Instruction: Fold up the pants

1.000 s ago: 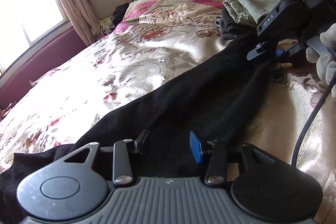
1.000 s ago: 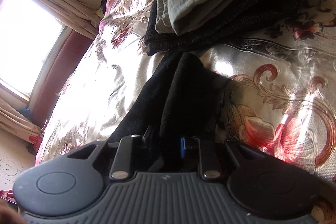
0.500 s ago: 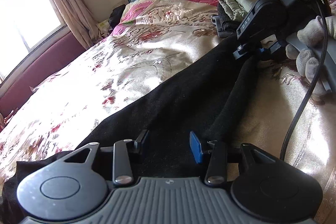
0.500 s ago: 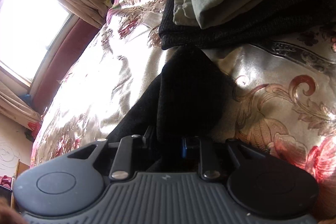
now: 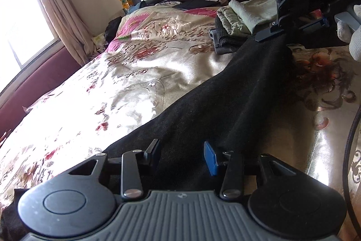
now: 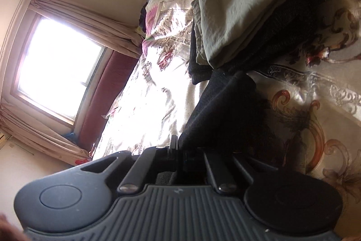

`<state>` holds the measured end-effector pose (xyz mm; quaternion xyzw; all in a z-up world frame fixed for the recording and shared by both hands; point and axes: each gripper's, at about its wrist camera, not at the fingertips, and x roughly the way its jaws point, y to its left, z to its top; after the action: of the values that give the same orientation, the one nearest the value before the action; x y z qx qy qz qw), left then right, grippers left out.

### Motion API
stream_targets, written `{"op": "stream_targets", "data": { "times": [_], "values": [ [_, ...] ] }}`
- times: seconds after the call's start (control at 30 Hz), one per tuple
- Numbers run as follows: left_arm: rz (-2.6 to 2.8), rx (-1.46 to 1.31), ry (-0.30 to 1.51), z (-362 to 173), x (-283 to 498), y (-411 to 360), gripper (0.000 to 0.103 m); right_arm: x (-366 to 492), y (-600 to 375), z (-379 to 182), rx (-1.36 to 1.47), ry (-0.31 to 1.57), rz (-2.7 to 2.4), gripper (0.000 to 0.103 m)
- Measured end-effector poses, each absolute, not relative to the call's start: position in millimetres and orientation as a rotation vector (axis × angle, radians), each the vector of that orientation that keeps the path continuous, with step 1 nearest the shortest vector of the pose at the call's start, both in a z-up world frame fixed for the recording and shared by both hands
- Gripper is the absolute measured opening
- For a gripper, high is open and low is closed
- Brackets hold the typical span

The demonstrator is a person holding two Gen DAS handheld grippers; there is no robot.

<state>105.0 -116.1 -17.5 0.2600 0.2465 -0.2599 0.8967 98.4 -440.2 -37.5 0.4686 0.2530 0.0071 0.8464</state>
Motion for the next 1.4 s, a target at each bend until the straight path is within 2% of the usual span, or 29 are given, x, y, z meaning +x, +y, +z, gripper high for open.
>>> {"op": "stream_targets", "data": {
  "times": [0.17, 0.47, 0.53, 0.6, 0.8, 0.9, 1.03, 1.17, 1.2, 1.23, 1.27, 1.4],
  "values": [
    [-0.544, 0.556, 0.556, -28, 109, -125, 0.057, 104, -447, -59, 1.065, 0.603, -0.019, 0.005],
    [-0.502, 0.447, 0.576, -14, 126, -104, 0.058, 154, -425, -14, 0.884, 0.609, 0.089, 0.005],
    [-0.508, 0.453, 0.576, -17, 127, -105, 0.058, 151, -426, -17, 0.863, 0.635, 0.073, 0.005],
    [-0.516, 0.473, 0.573, -22, 125, -108, 0.058, 142, -431, -25, 0.862, 0.686, 0.059, 0.010],
    [-0.539, 0.511, 0.563, -28, 118, -115, 0.058, 137, -449, -58, 0.894, 0.807, -0.017, 0.011],
    [-0.544, 0.513, 0.563, -27, 119, -114, 0.058, 137, -451, -53, 0.900, 0.774, -0.029, 0.011],
    [-0.541, 0.529, 0.555, -26, 121, -114, 0.058, 153, -436, -9, 0.774, 0.689, 0.070, 0.008],
    [-0.536, 0.513, 0.563, -27, 121, -113, 0.058, 152, -436, -10, 0.706, 0.722, 0.014, 0.011],
    [-0.537, 0.510, 0.563, -27, 121, -113, 0.058, 151, -440, -19, 0.693, 0.757, -0.021, 0.014],
    [-0.540, 0.509, 0.562, -28, 120, -113, 0.058, 148, -443, -26, 0.701, 0.790, -0.050, 0.021],
    [-0.542, 0.509, 0.562, -29, 119, -112, 0.058, 140, -450, -36, 0.747, 0.818, -0.069, 0.023],
    [-0.547, 0.521, 0.554, -29, 115, -111, 0.058, 102, -462, -39, 0.856, 0.776, -0.089, 0.019]
  ]
}}
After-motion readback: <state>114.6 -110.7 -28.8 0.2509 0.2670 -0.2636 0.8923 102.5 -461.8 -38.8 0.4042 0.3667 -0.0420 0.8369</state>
